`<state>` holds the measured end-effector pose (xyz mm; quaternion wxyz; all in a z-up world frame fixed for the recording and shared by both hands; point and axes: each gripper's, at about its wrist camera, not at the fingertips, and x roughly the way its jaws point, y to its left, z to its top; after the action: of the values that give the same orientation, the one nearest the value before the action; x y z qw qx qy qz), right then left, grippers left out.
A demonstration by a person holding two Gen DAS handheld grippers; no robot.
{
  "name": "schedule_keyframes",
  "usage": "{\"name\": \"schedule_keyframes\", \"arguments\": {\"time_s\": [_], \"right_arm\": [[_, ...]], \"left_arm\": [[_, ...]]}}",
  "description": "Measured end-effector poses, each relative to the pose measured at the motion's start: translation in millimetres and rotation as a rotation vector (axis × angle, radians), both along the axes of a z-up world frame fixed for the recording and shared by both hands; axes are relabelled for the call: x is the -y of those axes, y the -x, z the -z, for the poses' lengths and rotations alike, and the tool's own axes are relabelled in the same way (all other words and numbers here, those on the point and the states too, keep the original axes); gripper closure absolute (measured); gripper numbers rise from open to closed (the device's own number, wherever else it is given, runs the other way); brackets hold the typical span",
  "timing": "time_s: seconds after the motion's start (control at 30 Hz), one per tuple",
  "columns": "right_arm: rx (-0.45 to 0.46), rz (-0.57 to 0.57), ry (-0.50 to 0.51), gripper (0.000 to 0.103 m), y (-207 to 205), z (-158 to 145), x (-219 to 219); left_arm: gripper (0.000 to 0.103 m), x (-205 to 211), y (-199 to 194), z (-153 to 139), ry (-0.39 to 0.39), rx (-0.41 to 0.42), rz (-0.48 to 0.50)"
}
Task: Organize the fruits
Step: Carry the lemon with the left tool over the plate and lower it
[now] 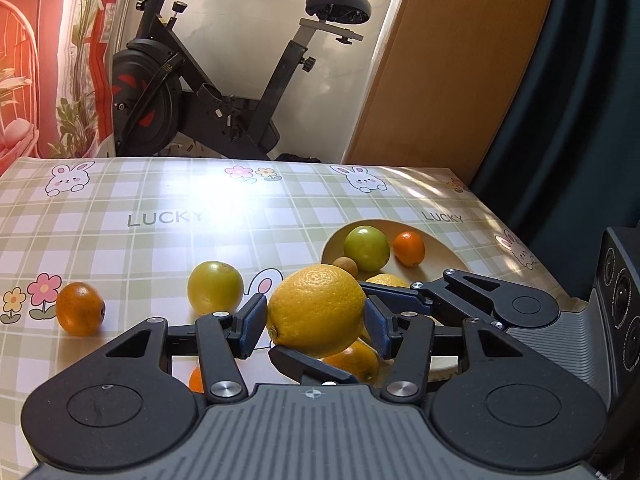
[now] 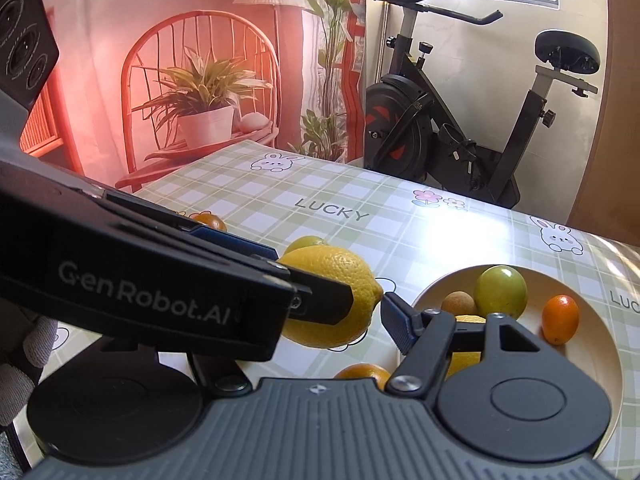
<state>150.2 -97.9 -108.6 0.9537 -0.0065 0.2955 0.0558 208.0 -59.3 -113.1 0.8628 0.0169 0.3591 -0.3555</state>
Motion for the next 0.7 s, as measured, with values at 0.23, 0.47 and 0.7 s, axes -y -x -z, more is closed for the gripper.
{"name": "schedule_keyframes", "arguments": {"time_s": [0.23, 0.47, 0.7], "right_arm": [[0.044, 0.041, -0.036, 0.033, 19, -12, 23], [0.082, 0.107, -0.076, 0.033, 41, -19, 61], [0.087, 0.181, -0.102, 0.033, 56, -16, 105]], "left_arm": [[0.047, 33, 15, -12, -0.04, 0.039, 0.047], [0.046, 76, 28, -16, -0.076, 0.071, 0.106], [0.046, 121, 28, -10, -0.087, 0.063, 0.152]]}}
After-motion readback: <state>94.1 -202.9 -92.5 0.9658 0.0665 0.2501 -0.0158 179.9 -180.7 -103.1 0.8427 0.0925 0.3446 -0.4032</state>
